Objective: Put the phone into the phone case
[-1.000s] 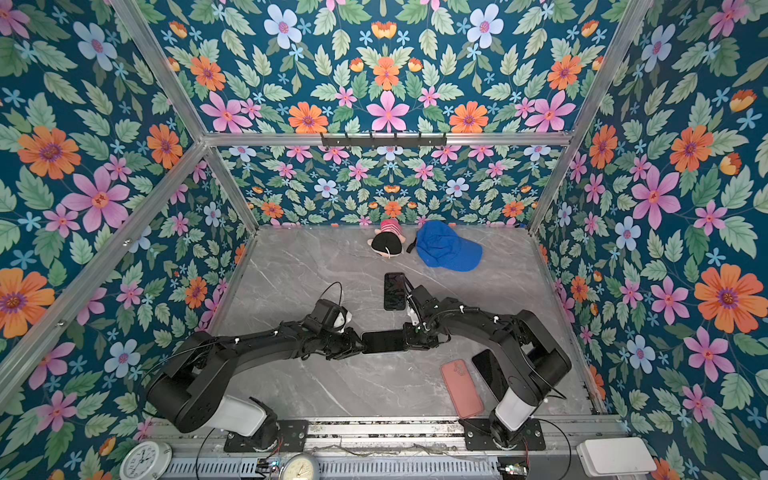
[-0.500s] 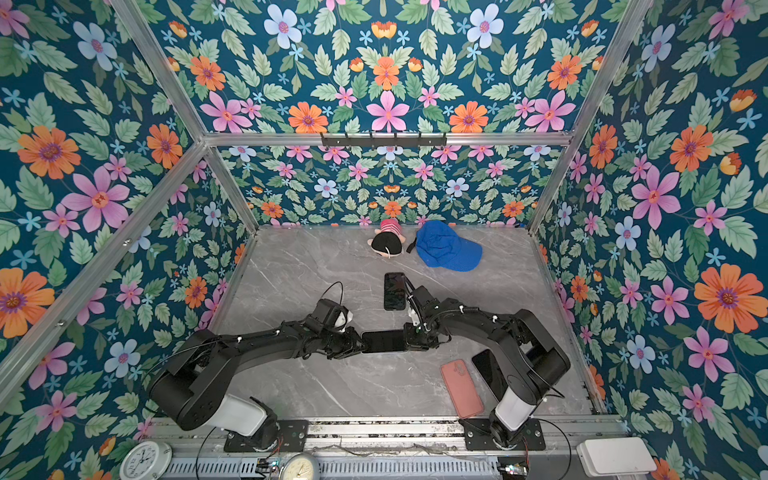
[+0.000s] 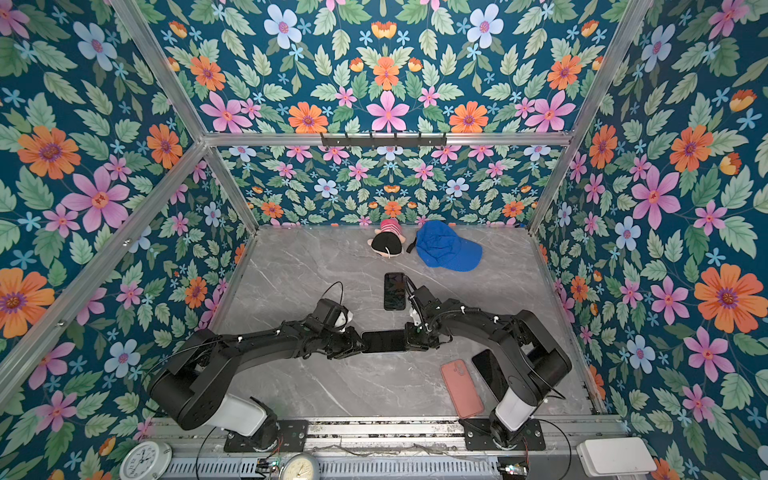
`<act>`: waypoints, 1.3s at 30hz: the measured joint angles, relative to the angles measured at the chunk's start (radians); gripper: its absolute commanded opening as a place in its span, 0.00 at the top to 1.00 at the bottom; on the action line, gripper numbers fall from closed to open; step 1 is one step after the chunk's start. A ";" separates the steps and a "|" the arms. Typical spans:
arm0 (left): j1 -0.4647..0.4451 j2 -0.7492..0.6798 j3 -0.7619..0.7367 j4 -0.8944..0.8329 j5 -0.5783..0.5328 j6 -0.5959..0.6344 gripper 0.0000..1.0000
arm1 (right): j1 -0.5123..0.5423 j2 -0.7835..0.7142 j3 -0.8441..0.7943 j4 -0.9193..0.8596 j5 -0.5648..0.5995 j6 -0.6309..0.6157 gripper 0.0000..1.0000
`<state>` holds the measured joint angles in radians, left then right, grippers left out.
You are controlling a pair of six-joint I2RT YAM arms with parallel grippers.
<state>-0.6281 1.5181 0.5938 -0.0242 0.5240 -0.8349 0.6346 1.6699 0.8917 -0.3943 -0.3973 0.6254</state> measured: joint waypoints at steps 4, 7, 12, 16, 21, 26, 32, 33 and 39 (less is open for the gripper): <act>0.000 0.001 0.000 0.000 0.000 0.000 0.69 | 0.000 0.001 -0.003 0.002 -0.002 0.004 0.95; 0.000 0.002 0.002 -0.001 0.000 0.000 0.69 | 0.000 0.002 -0.003 0.002 -0.002 0.009 0.95; 0.000 -0.003 0.003 -0.005 -0.003 0.001 0.69 | 0.000 -0.002 -0.002 -0.002 0.002 0.010 0.95; -0.005 -0.021 0.017 -0.048 -0.032 0.026 0.67 | 0.006 -0.027 0.013 -0.032 0.031 -0.008 0.92; -0.009 -0.072 0.025 -0.126 -0.059 0.058 0.62 | 0.020 -0.087 0.050 -0.084 0.064 -0.069 0.83; -0.010 -0.100 -0.003 -0.145 -0.062 0.060 0.57 | 0.009 -0.063 0.119 -0.127 0.114 -0.140 0.63; -0.044 -0.122 -0.027 -0.129 -0.053 0.047 0.55 | -0.016 0.042 0.212 -0.124 0.115 -0.233 0.43; -0.052 -0.121 -0.029 -0.124 -0.050 0.040 0.55 | -0.022 0.058 0.222 -0.126 0.111 -0.243 0.42; -0.087 -0.099 -0.029 -0.069 -0.036 0.004 0.58 | -0.039 0.137 0.267 -0.103 0.067 -0.303 0.39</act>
<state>-0.7155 1.4189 0.5652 -0.0937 0.4877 -0.8307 0.5961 1.8072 1.1587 -0.4973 -0.3305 0.3222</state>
